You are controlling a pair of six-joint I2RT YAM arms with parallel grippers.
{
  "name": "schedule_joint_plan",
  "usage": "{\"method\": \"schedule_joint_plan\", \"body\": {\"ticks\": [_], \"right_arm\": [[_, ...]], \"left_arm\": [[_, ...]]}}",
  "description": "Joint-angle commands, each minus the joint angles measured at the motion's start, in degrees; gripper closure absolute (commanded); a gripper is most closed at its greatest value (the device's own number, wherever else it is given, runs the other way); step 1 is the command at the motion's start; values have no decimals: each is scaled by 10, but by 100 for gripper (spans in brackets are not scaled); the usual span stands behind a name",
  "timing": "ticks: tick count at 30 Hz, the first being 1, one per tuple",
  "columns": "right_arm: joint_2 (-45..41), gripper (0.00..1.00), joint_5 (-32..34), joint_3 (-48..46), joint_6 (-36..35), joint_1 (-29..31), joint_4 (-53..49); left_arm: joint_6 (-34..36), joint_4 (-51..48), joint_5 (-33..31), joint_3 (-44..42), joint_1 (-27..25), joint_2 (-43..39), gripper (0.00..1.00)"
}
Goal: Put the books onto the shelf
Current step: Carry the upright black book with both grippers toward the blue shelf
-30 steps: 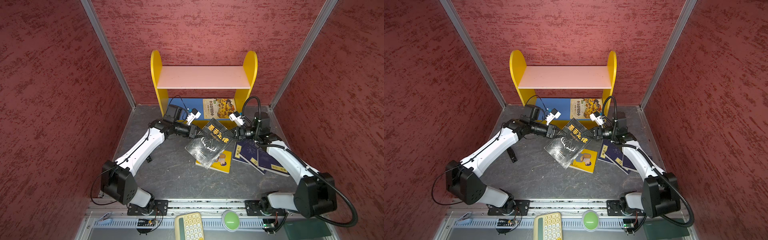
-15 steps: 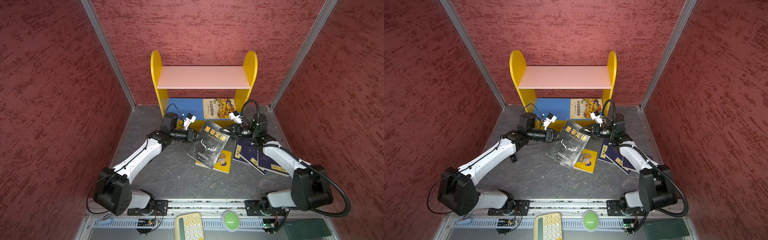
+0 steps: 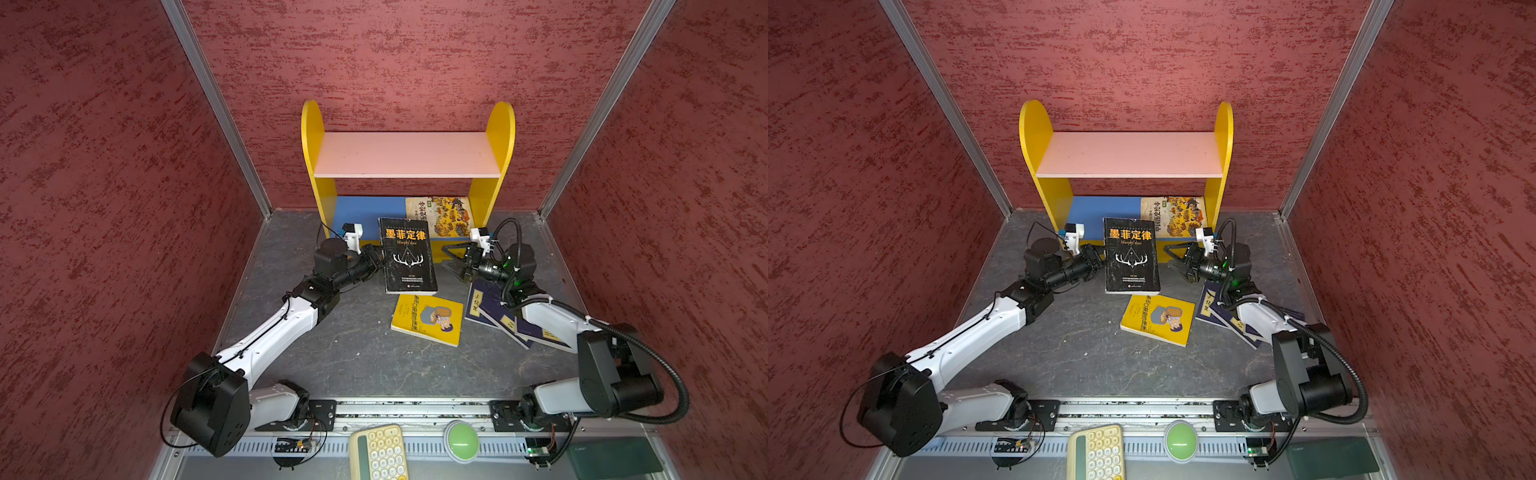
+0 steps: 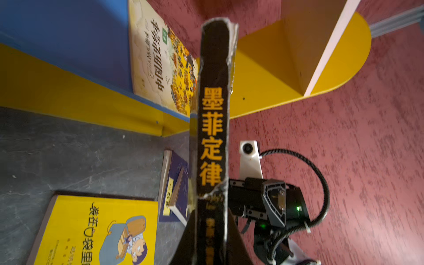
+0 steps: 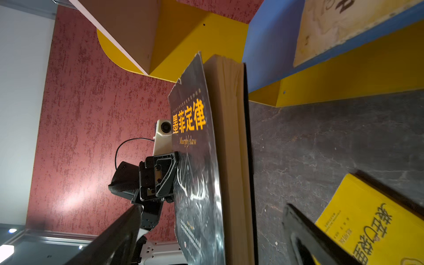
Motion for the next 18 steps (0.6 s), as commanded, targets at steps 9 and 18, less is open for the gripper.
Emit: {"method": "schedule_joint_plan", "body": {"ticks": [9, 18], "right_arm": [[12, 7, 47, -14, 106, 18, 87], [51, 15, 58, 13, 136, 53, 113]], "left_arm": [[-57, 279, -299, 19, -57, 94, 100], [-68, 296, -345, 82, -75, 153, 100]]}}
